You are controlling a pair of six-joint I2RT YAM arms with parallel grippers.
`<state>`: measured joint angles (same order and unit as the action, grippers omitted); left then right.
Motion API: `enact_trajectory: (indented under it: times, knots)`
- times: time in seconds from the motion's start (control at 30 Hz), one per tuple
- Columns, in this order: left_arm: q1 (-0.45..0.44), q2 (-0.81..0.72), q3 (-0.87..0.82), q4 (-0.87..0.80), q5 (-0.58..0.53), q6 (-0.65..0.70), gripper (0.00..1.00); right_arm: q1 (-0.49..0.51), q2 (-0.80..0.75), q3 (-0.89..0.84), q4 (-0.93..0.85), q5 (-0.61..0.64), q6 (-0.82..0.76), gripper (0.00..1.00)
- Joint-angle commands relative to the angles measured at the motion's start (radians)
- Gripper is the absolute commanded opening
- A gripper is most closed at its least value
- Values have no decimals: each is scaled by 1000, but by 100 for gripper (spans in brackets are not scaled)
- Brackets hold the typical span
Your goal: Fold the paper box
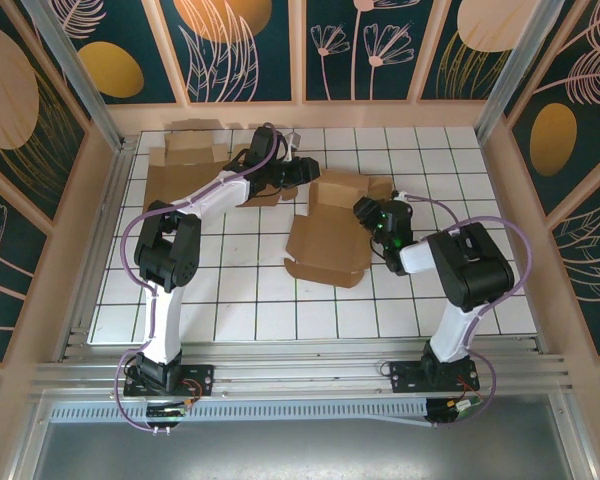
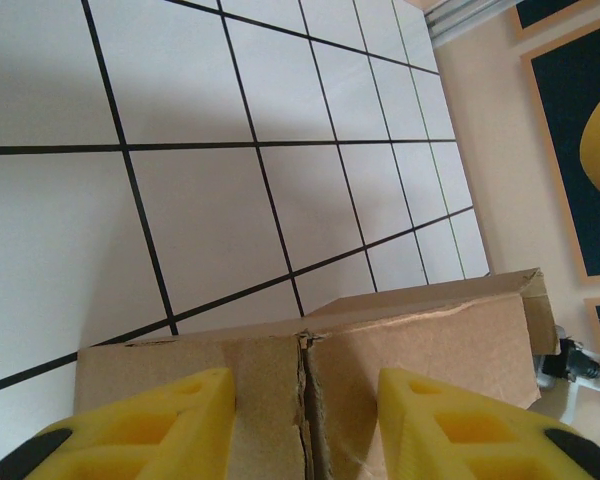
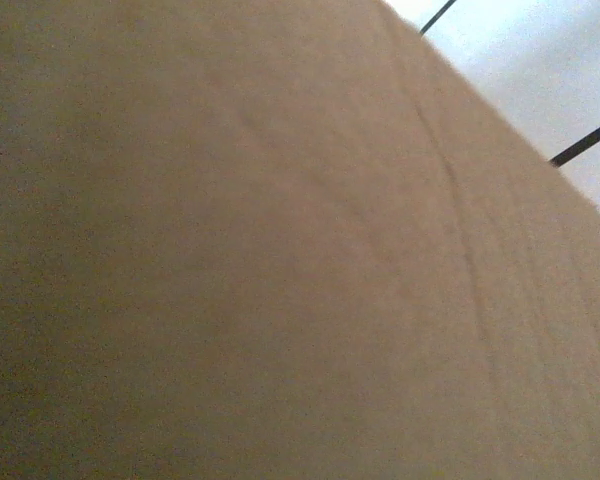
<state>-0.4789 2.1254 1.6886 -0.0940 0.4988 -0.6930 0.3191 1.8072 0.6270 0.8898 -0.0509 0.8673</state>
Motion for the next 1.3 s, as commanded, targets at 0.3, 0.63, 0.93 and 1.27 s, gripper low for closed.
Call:
enact_trajectory:
  times: [0.3, 0.63, 0.93, 1.27]
  knots:
    - [-7, -15, 11, -30, 24, 2, 41, 18, -32, -38, 88, -84, -12, 48]
    - [-7, -27, 5, -54, 3, 16, 42, 9, -522, -151, -344, -148, -302, 61]
    - [-8, -14, 11, -58, -5, 13, 41, -243, -722, -128, -513, -156, -670, 87]
    - [-7, -26, 8, -70, -16, 12, 41, -190, -405, -53, -374, -167, -735, 80]
